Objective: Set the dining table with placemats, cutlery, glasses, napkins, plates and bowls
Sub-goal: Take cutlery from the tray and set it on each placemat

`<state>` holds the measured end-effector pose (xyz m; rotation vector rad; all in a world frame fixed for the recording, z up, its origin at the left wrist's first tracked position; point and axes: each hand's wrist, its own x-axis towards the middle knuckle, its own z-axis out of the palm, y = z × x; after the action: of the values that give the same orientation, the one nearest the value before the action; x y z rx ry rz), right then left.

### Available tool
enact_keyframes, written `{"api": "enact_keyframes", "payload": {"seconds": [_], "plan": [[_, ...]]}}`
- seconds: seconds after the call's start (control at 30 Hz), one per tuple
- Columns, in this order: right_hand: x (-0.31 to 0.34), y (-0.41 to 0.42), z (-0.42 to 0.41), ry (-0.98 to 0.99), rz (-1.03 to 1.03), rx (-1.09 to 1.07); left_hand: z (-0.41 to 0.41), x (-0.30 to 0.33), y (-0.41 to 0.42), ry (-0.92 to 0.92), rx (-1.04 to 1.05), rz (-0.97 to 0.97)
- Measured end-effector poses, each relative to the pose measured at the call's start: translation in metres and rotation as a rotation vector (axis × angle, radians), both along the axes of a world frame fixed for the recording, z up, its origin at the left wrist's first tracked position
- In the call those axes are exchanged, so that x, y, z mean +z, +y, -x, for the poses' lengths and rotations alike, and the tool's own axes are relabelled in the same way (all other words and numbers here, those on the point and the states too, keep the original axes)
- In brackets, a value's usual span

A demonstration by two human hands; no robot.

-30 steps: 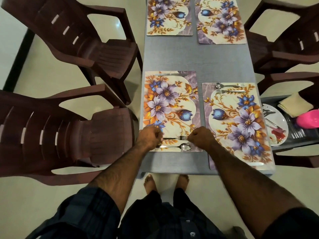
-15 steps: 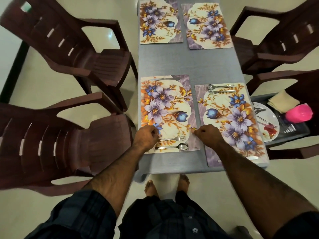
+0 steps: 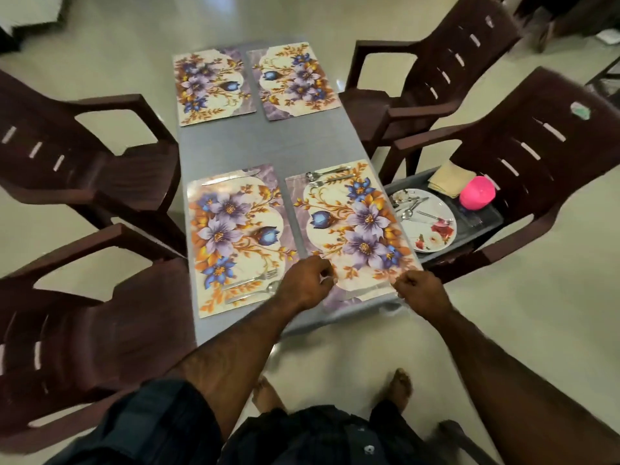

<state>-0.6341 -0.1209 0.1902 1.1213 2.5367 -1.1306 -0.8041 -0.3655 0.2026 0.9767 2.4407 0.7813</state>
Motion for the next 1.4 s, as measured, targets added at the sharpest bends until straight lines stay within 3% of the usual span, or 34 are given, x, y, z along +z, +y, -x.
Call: {"api": "enact_keyframes", "payload": {"seconds": [0.2, 0.43, 0.8, 0.93, 1.17, 1.4], "plan": [[-0.023, 0.107, -0.072, -0.005, 0.186, -0.1, -0.054, -0.008, 0.118, -0.02, 0.026, 0.046], [-0.021, 0.23, -0.119, -0.036, 0.187, -0.173, -0.089, -0.018, 0.243, -0.165, 0.087, 0.04], [-0.044, 0.337, -0.067, -0.087, 0.282, -0.091, -0.071, -0.089, 0.364, -0.458, 0.246, -0.057], [-0.054, 0.396, -0.025, -0.132, 0.234, -0.068, -0.05, -0.117, 0.412, -0.539, 0.237, 0.046], [-0.109, 0.466, 0.042, -0.19, 0.26, -0.017, 0.011, -0.154, 0.484, -0.483, 0.051, 0.358], [-0.201, 0.509, 0.103, -0.32, 0.262, 0.338, 0.052, -0.227, 0.539, -0.343, 0.046, 0.545]]}}
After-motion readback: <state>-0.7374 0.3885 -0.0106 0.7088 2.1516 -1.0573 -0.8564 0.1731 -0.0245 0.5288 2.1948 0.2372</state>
